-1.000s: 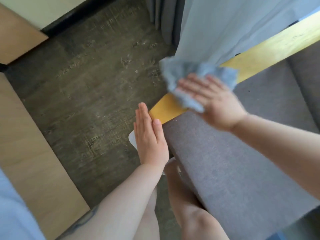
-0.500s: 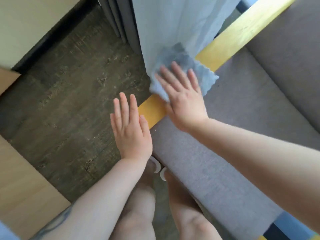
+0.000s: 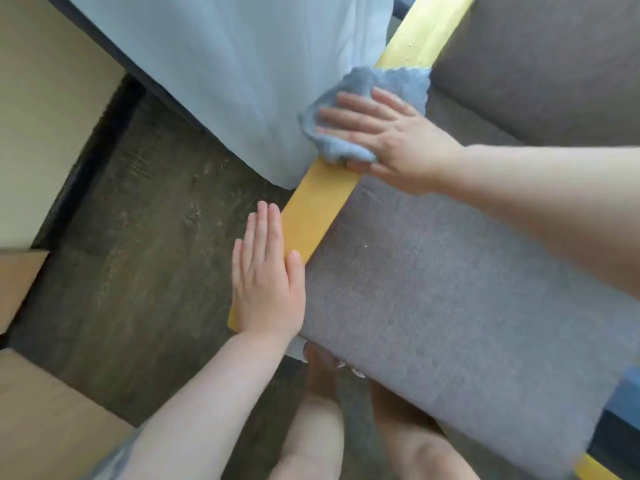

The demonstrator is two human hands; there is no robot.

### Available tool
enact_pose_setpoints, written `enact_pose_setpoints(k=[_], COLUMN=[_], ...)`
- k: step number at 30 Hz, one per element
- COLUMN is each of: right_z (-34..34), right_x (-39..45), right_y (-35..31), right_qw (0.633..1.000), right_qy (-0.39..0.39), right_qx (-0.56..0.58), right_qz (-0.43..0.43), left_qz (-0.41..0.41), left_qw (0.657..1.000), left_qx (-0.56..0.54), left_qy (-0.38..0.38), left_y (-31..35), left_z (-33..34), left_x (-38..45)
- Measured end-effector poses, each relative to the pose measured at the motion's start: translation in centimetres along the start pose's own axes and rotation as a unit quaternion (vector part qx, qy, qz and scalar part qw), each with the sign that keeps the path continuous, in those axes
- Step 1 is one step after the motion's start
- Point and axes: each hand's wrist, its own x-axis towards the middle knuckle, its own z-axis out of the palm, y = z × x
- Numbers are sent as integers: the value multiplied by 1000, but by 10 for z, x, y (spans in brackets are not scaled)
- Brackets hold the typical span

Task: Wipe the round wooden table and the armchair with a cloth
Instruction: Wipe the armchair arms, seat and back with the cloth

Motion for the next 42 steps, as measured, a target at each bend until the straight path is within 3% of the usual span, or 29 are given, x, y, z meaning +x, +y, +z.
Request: enact_pose_setpoints(k=[2, 3, 4, 6, 8, 9, 11, 13, 14, 16, 18, 19, 21, 24, 27, 28, 30, 32, 34, 37, 39, 42], right_z=[-3, 3, 10, 20, 13, 9, 0, 4, 11, 22, 19, 15, 4, 11, 16, 19, 17, 4, -1, 5, 0, -21], right_x=[15, 18, 16, -10, -24, -21, -7, 8, 10, -9, -28, -26, -8, 8, -30, -39, -22, 22, 58, 49, 38, 58], right_y=[-1, -20, -43, -67, -28, -2, 30, 6, -17, -43, -12, 11, 38, 1, -32, -22, 5, 9, -21, -72, -45, 15], right_qw=[976, 969, 977, 998, 996, 999, 989, 963, 968, 995, 999, 999, 992, 959, 994, 996, 972, 893, 833, 846, 852, 819], right_qy=[46, 67, 71, 26, 3, 14, 57, 102, 111, 64, 30, 42, 80, 125, 54, 44, 81, 152, 186, 155, 153, 145], right_qx=[52, 57, 62, 61, 20, 10, 25, 54, 70, 52, 20, -1, 11, 79, 57, 44, 68, 126, 136, 198, 218, 208], right_qz=[204, 231, 191, 17, -83, -43, 135, 244, 213, 53, -30, -15, 100, 243, 76, 61, 208, 405, 503, 471, 451, 514], left_qz=[25, 35, 44, 68, 102, 119, 139, 161, 173, 184, 184, 187, 189, 205, 197, 189, 193, 201, 205, 219, 238, 232], left_qw=[1000, 999, 999, 997, 993, 991, 987, 984, 983, 981, 981, 981, 980, 977, 979, 981, 980, 978, 977, 973, 970, 972], left_qx=[18, 25, 27, 25, 52, 66, 75, 75, 68, 56, 58, 59, 61, 43, 37, 36, 25, 17, -13, -47, -36, -9], left_qy=[6, 10, 11, 15, -1, -10, -8, 0, 6, 20, 8, -3, -5, -25, -23, -28, -36, -51, -59, -55, -44, -35], left_y=[8, 12, 14, 15, 13, 12, 12, 12, 12, 9, 8, 9, 11, 5, 8, 10, 8, 2, 4, 19, 38, 71], left_z=[2, 3, 4, 3, -1, -2, -3, -4, -3, -2, -3, -4, -1, -2, -3, -1, -1, -4, -6, -6, -4, 8], left_x=[19, 27, 34, 45, 52, 55, 58, 58, 58, 58, 56, 57, 58, 70, 67, 60, 52, 56, 66, 93, 121, 159])
